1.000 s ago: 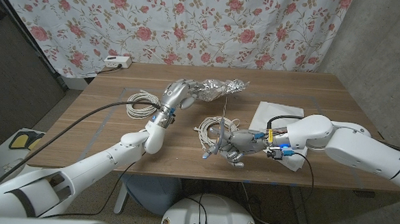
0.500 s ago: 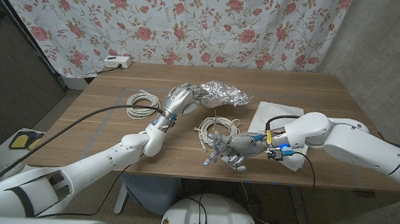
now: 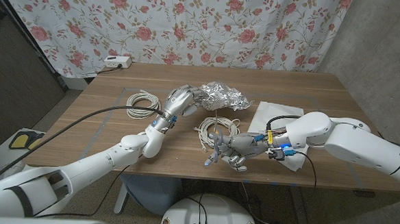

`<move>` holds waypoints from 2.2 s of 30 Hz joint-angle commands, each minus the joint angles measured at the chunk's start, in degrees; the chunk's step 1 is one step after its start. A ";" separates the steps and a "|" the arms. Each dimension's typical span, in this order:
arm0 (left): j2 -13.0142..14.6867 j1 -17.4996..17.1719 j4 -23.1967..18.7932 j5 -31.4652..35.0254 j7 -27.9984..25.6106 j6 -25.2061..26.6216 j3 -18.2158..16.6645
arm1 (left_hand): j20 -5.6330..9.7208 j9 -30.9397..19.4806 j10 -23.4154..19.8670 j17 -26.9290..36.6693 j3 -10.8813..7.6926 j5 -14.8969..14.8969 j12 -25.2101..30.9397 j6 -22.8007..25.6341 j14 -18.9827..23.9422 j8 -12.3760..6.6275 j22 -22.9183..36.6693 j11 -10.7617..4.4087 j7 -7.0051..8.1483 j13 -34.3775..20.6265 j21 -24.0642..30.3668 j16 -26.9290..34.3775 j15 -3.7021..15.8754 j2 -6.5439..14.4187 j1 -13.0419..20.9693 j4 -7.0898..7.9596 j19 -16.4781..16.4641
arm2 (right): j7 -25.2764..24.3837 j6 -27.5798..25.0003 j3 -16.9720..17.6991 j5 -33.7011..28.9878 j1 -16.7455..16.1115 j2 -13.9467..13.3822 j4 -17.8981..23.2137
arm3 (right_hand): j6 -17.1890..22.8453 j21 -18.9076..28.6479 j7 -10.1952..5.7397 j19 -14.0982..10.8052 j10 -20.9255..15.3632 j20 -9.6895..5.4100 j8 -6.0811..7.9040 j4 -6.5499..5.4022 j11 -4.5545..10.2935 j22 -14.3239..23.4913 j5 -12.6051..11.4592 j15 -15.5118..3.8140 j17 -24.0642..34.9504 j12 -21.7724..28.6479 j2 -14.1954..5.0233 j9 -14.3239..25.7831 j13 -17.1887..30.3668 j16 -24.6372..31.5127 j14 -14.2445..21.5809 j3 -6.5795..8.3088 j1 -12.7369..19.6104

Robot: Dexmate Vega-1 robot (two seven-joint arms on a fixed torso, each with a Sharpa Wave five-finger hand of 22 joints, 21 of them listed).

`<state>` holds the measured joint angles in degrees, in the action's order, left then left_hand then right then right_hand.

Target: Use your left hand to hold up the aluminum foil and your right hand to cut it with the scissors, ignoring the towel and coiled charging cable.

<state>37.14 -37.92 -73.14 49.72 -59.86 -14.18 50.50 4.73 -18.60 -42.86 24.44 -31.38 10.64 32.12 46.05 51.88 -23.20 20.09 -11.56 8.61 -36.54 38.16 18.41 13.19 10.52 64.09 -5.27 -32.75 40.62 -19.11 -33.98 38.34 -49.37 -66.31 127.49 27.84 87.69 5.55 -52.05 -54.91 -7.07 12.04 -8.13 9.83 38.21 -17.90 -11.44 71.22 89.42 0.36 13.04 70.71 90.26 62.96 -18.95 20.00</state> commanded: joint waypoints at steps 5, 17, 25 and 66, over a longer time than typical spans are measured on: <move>0.65 -0.78 -0.80 -0.74 0.98 0.59 -0.42 | 0.06 -0.17 -0.09 0.07 -0.20 0.29 -0.03 0.16 0.38 -0.27 0.12 -0.16 0.35 -0.14 0.55 -0.28 0.38 0.06 -0.53 -0.02 -0.04 | -1.70 7.88 3.73 4.98 -5.38 -0.65 -2.17 | 3.16 -0.60 5.23 -0.05 0.18 -1.31 0.45 -0.03 0.41 -0.12 -0.66 -0.54 0.08 0.38 1.48 -0.03 0.15 -0.03 0.07 -0.72 -0.26; -0.03 -0.24 0.01 -0.01 -0.04 -0.97 0.48 | 0.19 -0.10 -0.13 0.02 -0.22 0.29 -0.32 0.11 0.57 -0.36 0.08 -0.18 0.26 -0.03 1.09 -0.61 0.30 0.00 -0.72 0.02 0.07 | -2.04 8.48 4.61 5.73 -6.44 -1.22 -1.78 | 3.72 -0.43 5.04 -0.01 0.00 -1.24 0.71 0.14 0.49 0.44 -1.20 -0.57 0.07 0.44 1.79 -0.04 0.14 0.04 0.07 -0.34 0.04; 0.26 -0.46 -0.70 0.52 -0.59 -1.65 0.67 | 0.29 -0.05 -0.05 -0.09 -0.28 0.31 -0.62 0.07 0.52 -0.43 0.03 -0.22 0.26 0.06 1.47 -1.00 0.31 -0.07 -0.88 0.06 0.28 | -1.93 7.87 4.53 5.31 -6.22 -1.47 -1.43 | 3.71 -0.38 5.04 -0.03 -0.10 -1.24 0.68 0.23 0.52 0.60 -1.40 -0.57 0.06 0.46 1.71 -0.04 0.14 0.04 0.14 -0.20 0.40; 3.02 -3.41 -4.00 3.66 -4.14 -3.84 -0.46 | 0.87 0.18 -0.02 -0.53 -0.62 0.56 -1.46 -0.10 0.06 -0.73 -0.36 -0.31 0.53 0.05 2.76 -2.61 0.28 -0.09 -1.47 0.24 1.56 | -0.34 5.58 2.33 5.37 -4.39 0.82 -2.95 | 4.00 -0.78 5.08 -0.38 -0.48 -1.45 0.57 0.23 0.52 0.83 -1.55 -0.58 0.06 0.43 0.12 -0.03 0.12 -0.02 0.65 0.06 2.97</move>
<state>39.80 -41.03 -76.73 52.52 -63.41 -17.59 50.20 5.42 -18.33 -42.87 23.90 -31.62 10.82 30.71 45.74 52.10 -23.52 19.66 -11.56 8.91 -36.35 40.51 15.98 13.39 10.39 63.00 -5.05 -31.39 39.68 -13.14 -31.08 43.40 -54.09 -66.05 125.39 27.77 87.20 5.62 -52.05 -55.05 -7.07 12.52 -7.90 9.98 39.01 -19.29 -11.66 71.07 89.60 0.65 13.06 70.69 90.26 63.17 -19.03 22.11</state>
